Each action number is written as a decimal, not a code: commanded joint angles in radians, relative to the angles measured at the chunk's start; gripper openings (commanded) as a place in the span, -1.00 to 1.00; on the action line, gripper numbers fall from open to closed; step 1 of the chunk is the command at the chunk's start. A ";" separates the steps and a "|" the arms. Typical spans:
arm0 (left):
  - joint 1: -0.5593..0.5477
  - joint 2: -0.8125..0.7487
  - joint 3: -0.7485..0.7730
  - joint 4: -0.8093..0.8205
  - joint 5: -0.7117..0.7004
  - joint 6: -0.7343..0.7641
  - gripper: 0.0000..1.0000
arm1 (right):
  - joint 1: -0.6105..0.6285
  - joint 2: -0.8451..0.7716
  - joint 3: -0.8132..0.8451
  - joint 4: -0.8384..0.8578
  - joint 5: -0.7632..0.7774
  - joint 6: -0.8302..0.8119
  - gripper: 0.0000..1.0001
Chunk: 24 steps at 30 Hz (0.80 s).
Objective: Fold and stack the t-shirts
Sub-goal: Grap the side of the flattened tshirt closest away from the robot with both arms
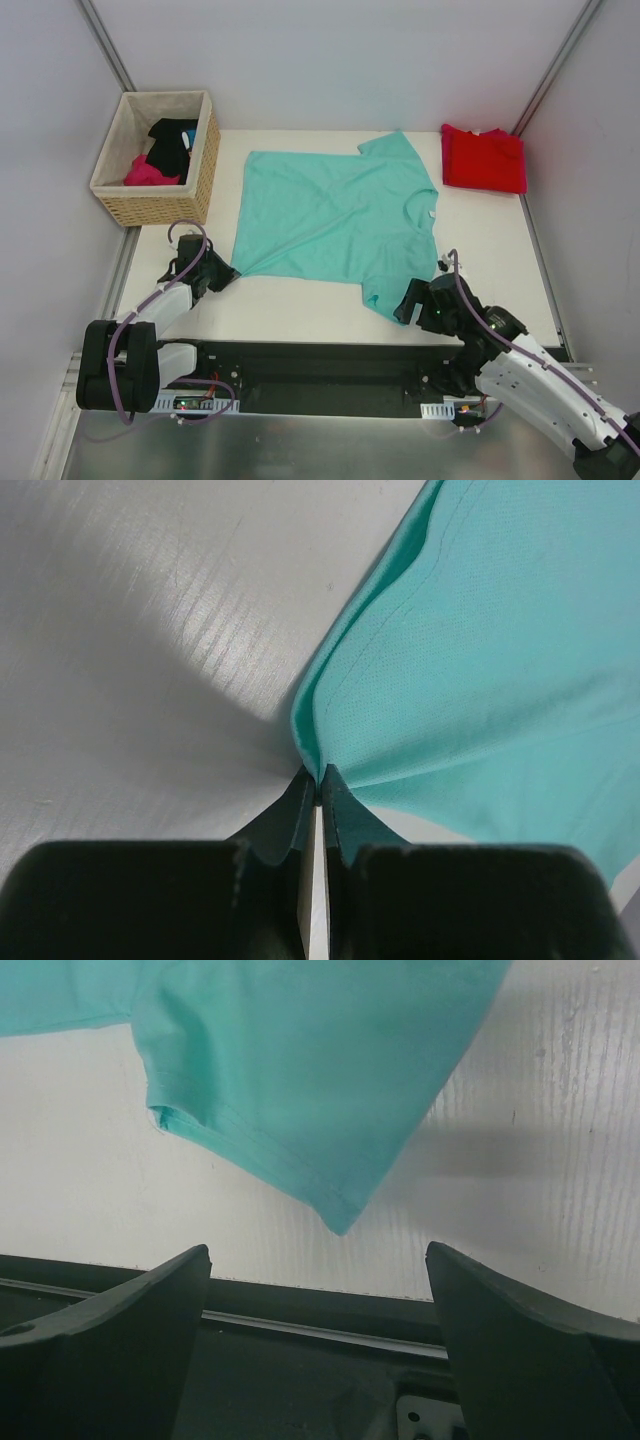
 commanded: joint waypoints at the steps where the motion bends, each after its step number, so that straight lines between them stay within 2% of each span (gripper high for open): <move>1: 0.009 -0.002 0.014 -0.052 -0.006 0.036 -1.00 | 0.005 -0.004 -0.032 0.025 -0.007 0.074 0.86; 7: 0.009 -0.005 0.014 -0.052 -0.002 0.045 -1.00 | 0.005 -0.004 -0.075 0.034 0.007 0.081 0.71; 17: 0.009 0.009 0.018 -0.052 -0.001 0.047 -1.00 | 0.005 0.103 -0.103 0.149 0.013 0.083 0.24; 24: 0.010 0.007 0.015 -0.052 0.001 0.051 -1.00 | 0.004 0.171 -0.114 0.214 0.039 0.080 0.09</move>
